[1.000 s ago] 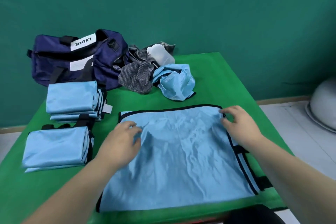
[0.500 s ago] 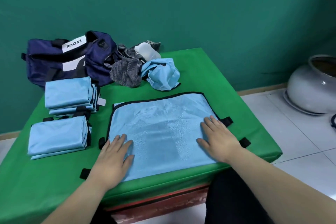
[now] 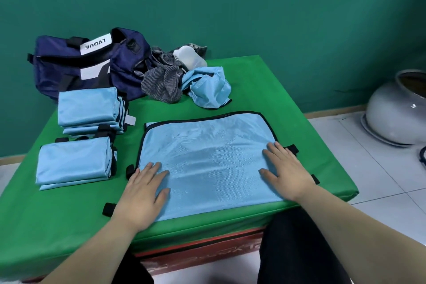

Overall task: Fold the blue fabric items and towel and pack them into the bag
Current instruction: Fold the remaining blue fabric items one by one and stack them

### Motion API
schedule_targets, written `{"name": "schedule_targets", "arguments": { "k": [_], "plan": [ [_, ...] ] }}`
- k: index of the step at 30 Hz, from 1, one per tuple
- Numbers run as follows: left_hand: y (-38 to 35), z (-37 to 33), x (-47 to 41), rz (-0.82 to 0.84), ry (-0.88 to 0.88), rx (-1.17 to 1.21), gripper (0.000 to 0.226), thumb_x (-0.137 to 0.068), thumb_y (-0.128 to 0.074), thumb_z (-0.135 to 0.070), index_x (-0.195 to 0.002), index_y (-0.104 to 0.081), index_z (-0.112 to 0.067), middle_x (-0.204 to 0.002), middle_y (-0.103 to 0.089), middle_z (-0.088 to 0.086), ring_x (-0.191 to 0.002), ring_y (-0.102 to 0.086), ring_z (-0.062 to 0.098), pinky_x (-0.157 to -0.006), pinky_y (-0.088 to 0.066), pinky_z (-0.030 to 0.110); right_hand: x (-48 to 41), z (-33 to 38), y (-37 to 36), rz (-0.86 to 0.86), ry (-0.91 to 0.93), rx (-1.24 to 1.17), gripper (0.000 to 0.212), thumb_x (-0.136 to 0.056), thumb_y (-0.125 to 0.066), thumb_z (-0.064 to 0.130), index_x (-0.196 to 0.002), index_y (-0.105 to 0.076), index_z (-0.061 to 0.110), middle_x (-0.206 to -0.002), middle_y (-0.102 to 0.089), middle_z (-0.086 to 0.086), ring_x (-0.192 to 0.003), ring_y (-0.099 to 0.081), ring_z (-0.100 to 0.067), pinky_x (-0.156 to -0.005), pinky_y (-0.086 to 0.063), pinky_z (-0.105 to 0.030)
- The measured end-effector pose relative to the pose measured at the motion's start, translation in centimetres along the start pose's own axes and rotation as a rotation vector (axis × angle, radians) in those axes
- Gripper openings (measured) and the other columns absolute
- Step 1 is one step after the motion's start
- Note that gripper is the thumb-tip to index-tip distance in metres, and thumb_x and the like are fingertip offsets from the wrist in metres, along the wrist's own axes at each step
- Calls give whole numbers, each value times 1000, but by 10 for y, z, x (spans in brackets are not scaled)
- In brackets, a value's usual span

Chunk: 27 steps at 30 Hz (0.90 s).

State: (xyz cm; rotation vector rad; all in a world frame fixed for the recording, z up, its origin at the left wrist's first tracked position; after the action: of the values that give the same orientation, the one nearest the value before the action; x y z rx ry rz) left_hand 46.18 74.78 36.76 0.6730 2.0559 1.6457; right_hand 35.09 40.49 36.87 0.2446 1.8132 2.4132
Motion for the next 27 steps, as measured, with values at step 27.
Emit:
{"name": "schedule_targets", "arguments": {
  "k": [27],
  "plan": [
    [34, 32, 75, -105, -154, -11, 32, -81, -50, -45, -92, -71, -24, -94, -66, -15, -90, -58, 11, -84, -45, 22, 74, -34, 26, -301, 108, -219, 25, -72, -81, 4, -91, -72, 18, -104, -68, 5, -116, -60, -22, -101, -49, -46]
  ]
}}
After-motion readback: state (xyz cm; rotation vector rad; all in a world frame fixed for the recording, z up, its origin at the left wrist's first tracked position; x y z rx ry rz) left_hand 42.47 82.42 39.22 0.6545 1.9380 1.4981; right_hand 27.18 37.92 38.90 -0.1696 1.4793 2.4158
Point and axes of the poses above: each hand's wrist, its own x-axis away from the middle knuckle, its own y-axis out of the back of the hand, z = x × y, the point moved 10 cm from there along -x, towards the middle knuckle
